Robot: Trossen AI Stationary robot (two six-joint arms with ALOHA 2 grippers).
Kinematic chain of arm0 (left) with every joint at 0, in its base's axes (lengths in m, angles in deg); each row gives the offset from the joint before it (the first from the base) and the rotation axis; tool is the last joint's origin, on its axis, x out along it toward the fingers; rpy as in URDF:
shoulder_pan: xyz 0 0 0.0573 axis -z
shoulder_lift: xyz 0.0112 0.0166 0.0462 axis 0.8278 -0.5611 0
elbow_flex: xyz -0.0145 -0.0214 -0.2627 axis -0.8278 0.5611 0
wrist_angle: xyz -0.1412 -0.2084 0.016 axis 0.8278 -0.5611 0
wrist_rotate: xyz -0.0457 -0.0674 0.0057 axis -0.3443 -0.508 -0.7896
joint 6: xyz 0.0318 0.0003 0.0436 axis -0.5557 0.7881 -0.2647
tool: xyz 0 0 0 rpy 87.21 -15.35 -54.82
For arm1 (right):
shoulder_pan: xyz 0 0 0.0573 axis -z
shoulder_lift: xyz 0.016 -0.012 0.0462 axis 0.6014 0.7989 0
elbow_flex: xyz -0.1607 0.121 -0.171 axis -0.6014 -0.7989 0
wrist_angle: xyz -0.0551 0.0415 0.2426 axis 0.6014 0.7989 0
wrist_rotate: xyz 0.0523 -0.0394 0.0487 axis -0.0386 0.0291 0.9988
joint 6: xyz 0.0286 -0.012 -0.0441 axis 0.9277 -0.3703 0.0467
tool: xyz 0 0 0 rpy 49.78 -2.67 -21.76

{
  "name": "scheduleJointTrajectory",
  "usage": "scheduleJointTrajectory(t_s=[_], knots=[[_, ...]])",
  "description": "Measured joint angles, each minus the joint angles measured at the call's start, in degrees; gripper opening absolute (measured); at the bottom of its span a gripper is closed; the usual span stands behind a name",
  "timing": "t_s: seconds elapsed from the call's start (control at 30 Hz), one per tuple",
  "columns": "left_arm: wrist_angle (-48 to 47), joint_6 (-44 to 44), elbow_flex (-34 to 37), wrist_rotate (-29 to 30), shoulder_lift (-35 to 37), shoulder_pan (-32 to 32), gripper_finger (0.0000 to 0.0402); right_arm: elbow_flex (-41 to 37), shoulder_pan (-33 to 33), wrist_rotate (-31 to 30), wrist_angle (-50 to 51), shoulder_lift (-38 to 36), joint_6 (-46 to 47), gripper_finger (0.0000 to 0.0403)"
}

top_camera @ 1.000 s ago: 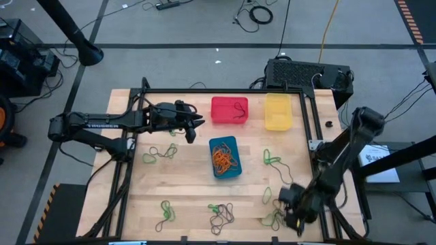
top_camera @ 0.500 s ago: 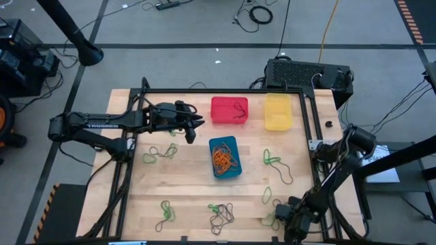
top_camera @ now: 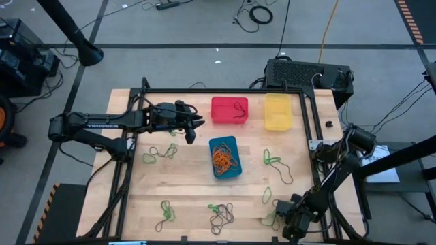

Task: Sort rubber bands into baskets
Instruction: Put the purple rubber band into the red bin

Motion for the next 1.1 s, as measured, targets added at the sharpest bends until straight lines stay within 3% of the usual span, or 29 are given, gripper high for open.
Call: scheduleJointTrajectory(t_s=[0.27,0.6,0.83,1.1], knots=[[0.02,-2.01,0.0,0.0,0.0,0.0,0.0109,-0.26,3.34,3.01,5.48,-18.09,0.94,0.0001],[0.04,-2.92,0.0,0.02,0.0,0.0,0.0109,-0.11,4.99,2.6,3.3,-36.92,8.02,0.0001],[0.02,-2.75,0.0,0.02,0.0,0.0,0.0109,-0.07,4.99,-5.99,0.6,-44.34,8.25,0.0],[0.0,-2.71,0.0,0.02,0.0,0.0,0.0109,-0.07,9.62,-21.76,7.93,-47.74,1.67,0.0]])
